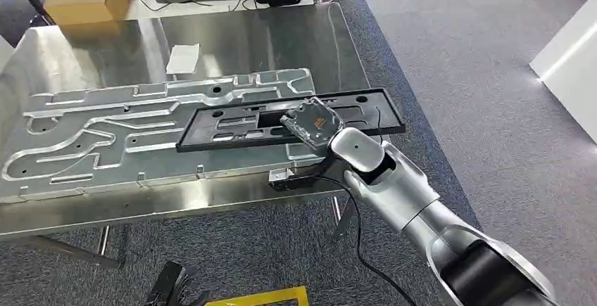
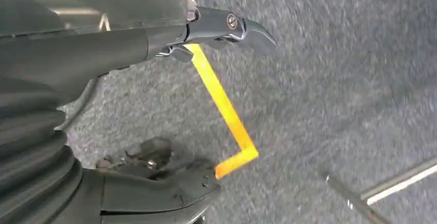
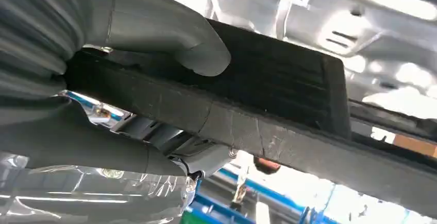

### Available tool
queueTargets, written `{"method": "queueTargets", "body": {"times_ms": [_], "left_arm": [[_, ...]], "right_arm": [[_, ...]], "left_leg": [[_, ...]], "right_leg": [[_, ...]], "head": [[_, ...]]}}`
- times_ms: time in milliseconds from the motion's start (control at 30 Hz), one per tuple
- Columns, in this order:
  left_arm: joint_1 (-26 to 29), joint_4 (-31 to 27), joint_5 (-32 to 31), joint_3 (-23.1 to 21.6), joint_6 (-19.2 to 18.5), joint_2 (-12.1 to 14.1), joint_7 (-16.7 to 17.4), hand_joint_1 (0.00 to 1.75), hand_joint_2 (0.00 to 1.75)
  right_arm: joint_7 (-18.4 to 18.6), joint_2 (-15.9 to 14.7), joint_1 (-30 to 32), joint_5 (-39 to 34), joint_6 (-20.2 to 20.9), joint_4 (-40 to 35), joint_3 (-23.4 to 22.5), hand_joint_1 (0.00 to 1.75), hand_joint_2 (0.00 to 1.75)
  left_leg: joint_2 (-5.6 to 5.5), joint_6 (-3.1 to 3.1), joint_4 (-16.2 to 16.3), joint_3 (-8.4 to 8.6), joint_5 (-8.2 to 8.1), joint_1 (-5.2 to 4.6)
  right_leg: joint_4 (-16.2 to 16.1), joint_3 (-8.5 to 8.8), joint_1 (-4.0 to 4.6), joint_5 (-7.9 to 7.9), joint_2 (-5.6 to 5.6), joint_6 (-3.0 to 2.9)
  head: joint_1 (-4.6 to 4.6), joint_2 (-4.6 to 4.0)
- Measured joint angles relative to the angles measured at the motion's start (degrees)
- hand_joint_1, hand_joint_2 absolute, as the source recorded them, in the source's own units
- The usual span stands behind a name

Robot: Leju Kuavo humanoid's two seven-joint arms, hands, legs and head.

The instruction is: Take the parts from the cabinet and place them on the table.

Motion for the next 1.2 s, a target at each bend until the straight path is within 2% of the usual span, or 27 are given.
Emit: {"method": "queueTargets", "body": {"times_ms": [33, 67, 133, 167, 200, 233, 300, 333, 367, 400, 467, 500, 533, 567, 600, 633, 667, 700, 800, 867, 933, 1000, 1033, 1067, 1100, 1167, 1200], "left_arm": [[-0.01, 0.0, 0.0, 0.02, 0.07, 0.11, 0.0, 0.0, 1.75], [-0.05, 0.0, 0.04, 0.02, 0.13, 0.13, 0.0, 0.0, 1.75], [-0.05, 0.0, 0.11, 0.05, 0.18, 0.22, 0.0, 0.0, 1.75], [0.04, 0.04, 0.13, 0.07, 0.18, 0.2, 0.08, 0.0, 1.75], [-0.07, 0.02, 0.13, 0.09, 0.18, 0.22, 0.09, 0.0, 1.75], [-0.09, 0.02, 0.13, 0.09, 0.18, 0.22, 0.18, 0.0, 1.75], [-0.17, 0.02, 0.15, 0.11, 0.18, 0.22, 0.15, 0.0, 1.75], [-0.3, 0.02, 0.15, 0.09, 0.18, 0.2, 0.15, 0.0, 1.75], [-0.47, 0.02, 0.18, 0.11, 0.18, 0.2, 0.15, 0.0, 1.75], [-0.56, 0.02, 0.22, 0.11, 0.18, 0.22, 0.15, 0.0, 1.75], [-0.73, 0.02, 0.28, 0.13, 0.24, 0.33, 0.15, 0.0, 1.75], [-0.75, 0.02, 0.39, 0.15, 0.33, 0.35, 0.15, 0.0, 1.75], [-0.76, 0.02, 0.48, 0.18, 0.66, 0.37, 0.15, 0.0, 1.75], [-0.76, 0.02, 0.68, 0.18, 0.79, 0.37, 0.15, 0.0, 1.75], [-0.77, 0.02, 0.79, 0.18, 0.83, 0.35, 0.15, 0.0, 1.75], [-0.84, 0.02, 0.96, 0.18, 0.85, 0.33, 0.15, 0.0, 1.75], [-0.89, 0.02, 0.96, 0.18, 0.85, 0.22, 0.15, 0.0, 1.75], [-0.96, 0.02, 0.98, 0.18, 0.85, 0.09, 0.13, 0.0, 1.75], [-1.12, 0.02, 1.16, 0.11, 0.85, 0.09, 0.15, 0.0, 1.75], [-1.24, 0.0, 1.18, -0.13, 0.83, 0.26, 0.17, 0.0, 1.75], [-1.51, 0.0, 1.27, -0.48, 0.94, 0.24, 0.37, 0.0, 1.75], [-1.52, 0.0, 1.42, -0.96, 1.07, 0.22, 0.99, 0.0, 1.75], [-1.52, 0.0, 1.55, -1.13, 1.22, 0.22, 1.4, 0.0, 1.75], [-1.52, 0.0, 1.7, -1.2, 1.33, 0.22, 1.68, 0.0, 1.75], [-1.57, 0.0, 1.84, -1.27, 1.49, 0.24, 1.99, 0.0, 1.75], [-1.79, 0.0, 2.03, -1.31, 1.64, 0.29, 2.12, 0.0, 1.75], [-1.97, 0.0, 2.08, -1.42, 1.6, 0.29, 2.12, 0.0, 1.75]], "right_arm": [[0.0, 0.0, 0.09, -0.09, -0.02, 0.2, 0.13, 1.75, 1.75], [0.0, 0.0, 0.05, -0.13, -0.02, 0.33, 0.24, 1.75, 1.75], [0.0, 0.04, -0.11, -0.2, -0.07, 0.35, 0.31, 1.75, 1.75], [0.0, 0.04, -0.09, -0.2, -0.07, 0.37, 0.31, 1.75, 1.75], [0.0, 0.04, -0.22, -0.22, -0.07, 0.5, 0.33, 1.75, 1.75], [0.02, 0.04, -0.26, -0.24, -0.09, 0.5, 0.37, 1.75, 1.75], [-0.04, 0.02, -0.28, -0.29, -0.11, 0.48, 0.39, 1.75, 1.75], [-0.02, 0.07, -0.42, -0.29, -0.11, 0.48, 0.42, 1.75, 1.75], [-0.02, 0.07, -0.66, -0.33, -0.15, 0.48, 0.42, 1.75, 1.75], [0.0, 0.07, -0.9, -0.37, -0.15, 0.48, 0.42, 1.75, 1.75], [0.0, 0.07, -0.91, -0.37, -0.15, 0.5, 0.44, 1.75, 1.75], [0.0, 0.04, -0.82, -0.37, -0.15, 0.59, 0.5, 1.75, 1.75], [0.0, 0.04, -0.82, -0.48, -0.2, 0.72, 0.64, 1.75, 1.75], [0.02, 0.06, -0.83, -0.61, -0.3, 0.83, 0.74, 1.75, 1.75], [0.04, 0.09, -0.88, -0.66, -0.35, 0.88, 0.74, 1.75, 1.75], [0.15, 0.09, -0.98, -0.72, -0.44, 0.87, 0.74, 1.75, 1.75], [0.22, 0.11, -1.13, -0.77, -0.55, 0.92, 0.77, 1.75, 1.75], [0.37, 0.11, -1.25, -0.79, -0.83, 1.07, 0.77, 1.75, 1.75], [0.55, 0.31, -1.44, -0.77, -2.34, 1.75, 0.81, 1.75, 1.75], [0.52, 0.53, -1.45, -1.16, -3.92, 2.43, 0.81, 1.75, 1.75], [0.61, 1.02, -1.48, -2.4, -6.44, 3.38, 0.55, 1.75, 1.75], [0.7, 1.93, -1.38, -3.32, -8.48, 4.66, -0.02, 1.75, 1.75], [0.68, 2.4, -1.38, -3.61, -9.05, 5.48, -0.3, 1.75, 1.75], [0.53, 2.77, -1.38, -3.76, -9.24, 6.14, -0.52, 1.75, 1.75], [0.37, 3.17, -1.4, -3.83, -9.35, 6.76, -0.81, 1.75, 1.75], [-0.3, 4.28, -1.6, -4.0, -9.4, 7.84, -1.42, 1.75, 1.75], [-0.72, 5.04, -1.87, -4.15, -9.49, 8.57, -1.64, 1.75, 1.75]], "left_leg": [[0.08, -0.46, -1.27, -0.54, 0.83, 0.24], [0.18, -0.99, -4.35, -0.33, 3.67, 0.51], [0.45, -1.73, -14.32, 1.62, 13.21, 1.15], [0.37, -1.94, -15.46, 1.69, 13.6, 1.03], [0.5, -1.39, -17.11, 1.56, 12.58, 0.46], [0.53, -0.03, -15.91, 1.85, 13.61, 0.42], [0.5, 0.54, -15.63, 1.79, 13.14, 0.35], [0.55, 0.95, -16.05, 2.24, 13.17, 0.81], [0.55, 1.29, -16.07, 2.54, 12.99, 0.81], [0.58, 1.65, -16.05, 2.67, 12.76, 0.81], [0.63, 2.07, -15.98, 2.91, 12.46, 0.63], [0.63, 2.13, -15.93, 3.01, 12.31, 0.56], [0.6, 2.13, -15.83, 3.13, 12.1, 0.53], [0.53, 2.09, -15.73, 3.38, 11.85, 0.48], [0.48, 2.04, -15.62, 3.7, 11.55, 0.41], [0.39, 1.94, -15.5, 4.06, 11.2, 0.36], [0.38, 1.83, -15.41, 4.4, 10.88, 0.31], [0.39, 1.5, -15.43, 4.28, 10.73, 0.0], [0.47, 0.81, -15.53, 4.27, 10.6, 0.07], [0.61, 0.16, -15.07, 4.26, 9.64, 0.05], [0.64, -0.38, -8.95, 1.57, 6.33, 0.1], [0.65, -0.83, 0.75, -3.36, 2.58, 0.29], [0.65, -0.98, 3.4, -4.95, 2.34, 0.36], [0.65, -1.06, 3.15, -5.14, 3.44, 0.42], [0.67, -1.11, 0.01, -3.96, 5.9, 0.49], [0.69, -0.96, -10.55, 0.84, 11.63, 0.56], [0.68, -0.7, -13.61, 2.28, 11.57, 0.54]], "right_leg": [[0.2, 0.5, -0.16, -0.57, 0.03, 0.23], [0.44, 0.91, -0.36, -1.15, 0.06, 0.51], [1.19, 1.73, -0.77, -2.46, 0.1, 1.2], [1.41, 2.04, -0.8, -2.92, 0.17, 1.57], [1.76, 1.74, -0.81, -3.09, 0.18, 1.85], [2.02, 1.54, -0.7, -3.45, 0.24, 2.29], [2.22, 1.7, -0.72, -3.98, 0.11, 2.85], [2.73, 1.54, -0.6, -4.64, 0.01, 3.33], [4.41, 1.05, -0.72, -5.44, -0.3, 3.63], [7.83, -0.65, -0.8, -7.13, -0.46, 3.95], [18.14, -6.33, -1.1, -11.22, -0.63, 4.46], [21.51, -8.52, -1.19, -11.76, -0.68, 4.53], [22.16, -9.49, -1.25, -10.91, -0.69, 4.49], [20.1, -9.03, -1.24, -8.73, -0.69, 4.31], [16.0, -7.43, -1.22, -5.82, -0.69, 4.03], [10.28, -4.96, -1.12, -2.4, -0.7, 3.59], [5.63, -3.08, -0.94, -0.17, -0.73, 3.08], [5.02, -2.28, -0.45, -1.0, -0.83, 2.67], [3.83, -2.08, -0.42, -1.68, -0.66, 2.36], [2.84, -1.31, -1.22, -1.5, -0.73, 2.12], [2.67, -1.02, -1.22, -1.57, -0.71, 1.64], [2.74, -0.99, -1.12, -1.69, -0.69, 1.45], [2.85, -0.98, -1.11, -1.73, -0.64, 1.45], [2.98, -0.93, -1.11, -1.82, -0.58, 1.45], [3.17, -0.85, -1.13, -2.0, -0.51, 1.5], [3.82, -0.72, -1.19, -2.49, -0.38, 1.78], [4.11, -0.9, -1.12, -2.74, -0.31, 2.06]], "head": [[0.0, 0.0], [-0.02, 0.0], [-0.09, 0.0], [-0.07, 0.0], [-0.37, 0.0], [-0.42, 0.0], [-0.26, 0.0], [-0.33, 0.0], [-0.15, 0.0], [0.2, 0.0], [0.24, 0.0], [0.22, 0.0], [0.24, 0.0], [0.22, 0.0], [0.24, 0.0], [0.24, 0.0], [0.24, 0.0], [0.11, 0.0], [0.28, 0.0], [0.31, 0.0], [0.0, 0.0], [0.0, 0.0], [0.0, 0.0], [0.0, 0.0], [-0.02, 0.0], [-0.02, 0.0], [0.02, 0.0]]}}
